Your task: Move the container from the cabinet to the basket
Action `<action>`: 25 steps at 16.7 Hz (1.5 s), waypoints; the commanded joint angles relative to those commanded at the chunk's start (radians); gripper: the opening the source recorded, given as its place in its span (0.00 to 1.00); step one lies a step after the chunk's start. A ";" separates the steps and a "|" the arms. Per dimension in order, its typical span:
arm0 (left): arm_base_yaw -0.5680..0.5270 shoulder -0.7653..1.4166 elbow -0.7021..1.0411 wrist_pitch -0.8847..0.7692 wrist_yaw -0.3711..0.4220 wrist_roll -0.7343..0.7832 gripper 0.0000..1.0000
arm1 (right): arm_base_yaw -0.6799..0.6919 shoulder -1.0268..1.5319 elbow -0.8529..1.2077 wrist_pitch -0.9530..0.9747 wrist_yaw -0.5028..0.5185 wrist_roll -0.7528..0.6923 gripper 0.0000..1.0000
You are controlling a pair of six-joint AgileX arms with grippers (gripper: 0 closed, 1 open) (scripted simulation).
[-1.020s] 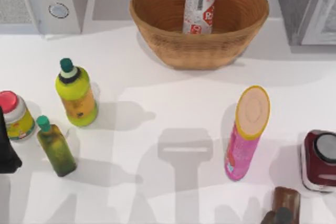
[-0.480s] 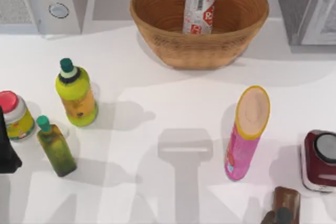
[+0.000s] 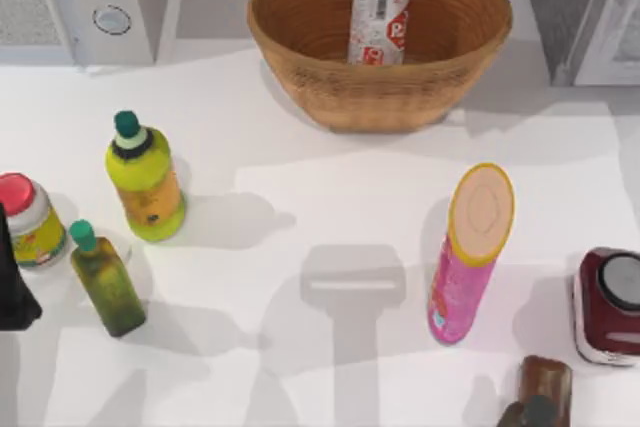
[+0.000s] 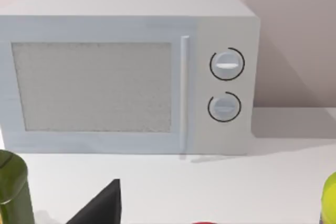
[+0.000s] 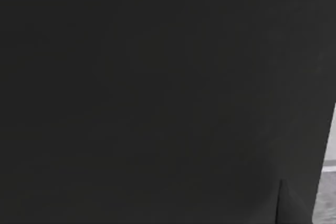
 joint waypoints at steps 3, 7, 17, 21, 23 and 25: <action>0.000 0.000 0.000 0.000 0.000 0.000 1.00 | 0.241 -0.010 -0.006 -0.005 0.259 -0.009 1.00; 0.000 0.000 0.000 0.000 0.000 0.000 1.00 | 0.430 -0.021 -0.011 -0.002 0.464 -0.026 1.00; 0.000 0.000 0.000 0.000 0.000 0.000 1.00 | 0.421 -0.008 0.028 0.006 0.503 -0.045 1.00; 0.000 0.000 0.000 0.000 0.000 0.000 1.00 | 0.374 0.093 0.091 0.030 0.457 -0.044 1.00; 0.000 0.000 0.000 0.000 0.000 0.000 1.00 | 0.364 0.103 0.101 0.037 0.448 -0.044 1.00; 0.000 0.000 0.000 0.000 0.000 0.000 1.00 | 0.375 0.077 0.089 0.035 0.452 -0.046 1.00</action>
